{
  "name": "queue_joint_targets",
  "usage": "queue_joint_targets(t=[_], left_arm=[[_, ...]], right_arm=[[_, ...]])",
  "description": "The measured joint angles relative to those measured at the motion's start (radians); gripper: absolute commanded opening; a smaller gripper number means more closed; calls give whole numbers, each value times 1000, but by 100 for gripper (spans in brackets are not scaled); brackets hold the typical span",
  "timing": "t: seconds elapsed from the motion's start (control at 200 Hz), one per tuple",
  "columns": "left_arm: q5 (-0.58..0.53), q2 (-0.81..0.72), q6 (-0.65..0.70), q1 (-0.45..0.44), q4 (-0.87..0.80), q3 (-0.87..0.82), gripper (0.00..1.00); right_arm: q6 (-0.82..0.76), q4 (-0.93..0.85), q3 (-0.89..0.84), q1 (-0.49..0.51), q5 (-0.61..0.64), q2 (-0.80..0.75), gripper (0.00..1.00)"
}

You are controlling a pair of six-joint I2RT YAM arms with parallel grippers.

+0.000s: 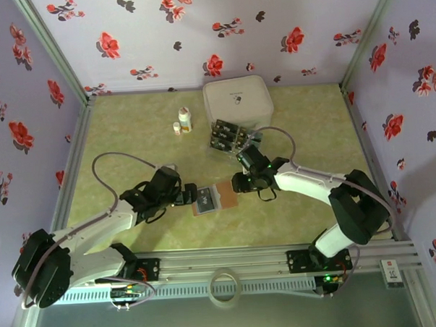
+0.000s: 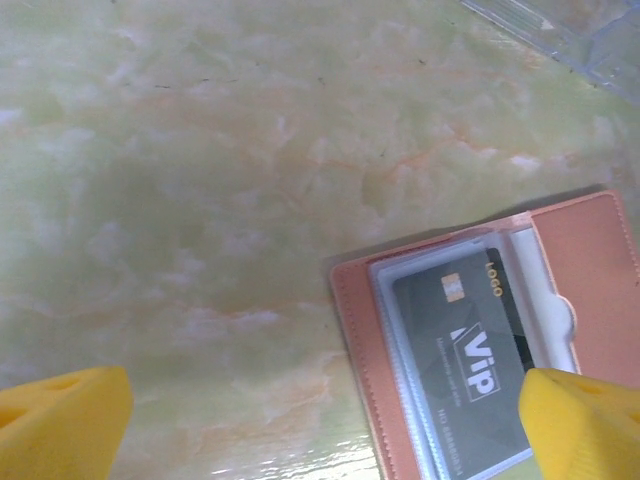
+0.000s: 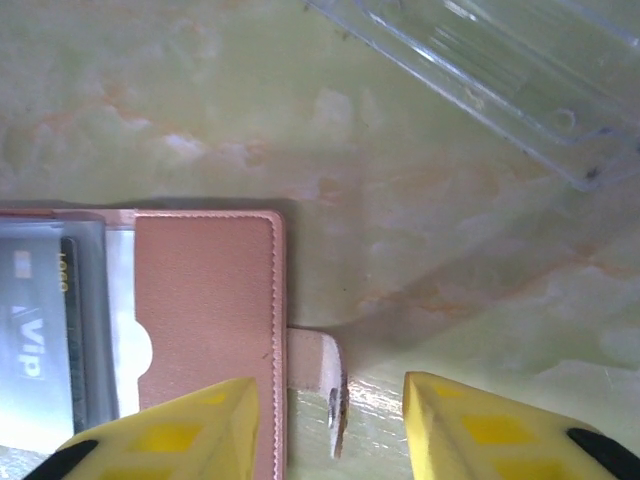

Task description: Put the credit cards into the card holder

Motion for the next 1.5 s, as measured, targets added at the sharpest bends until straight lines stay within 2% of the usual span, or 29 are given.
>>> queue_joint_targets(t=[0.07, 0.24, 0.37, 0.965, 1.5], left_arm=[[16, 14, -7, 0, 24, -8, 100], [54, 71, -14, 0, 74, -14, 100], [84, 109, -21, 0, 122, -23, 100], [165, 251, -37, -1, 263, -25, 100], [145, 312, -37, -21, 253, 24, 100]], right_arm=[[0, 11, -10, 0, 0, 8, 34], [0, 34, -31, 0, 1, 17, 10], [3, 51, -45, -3, -5, 18, 0], [66, 149, -130, -5, -74, -19, 0], [84, 169, -130, -5, -92, -18, 0]])
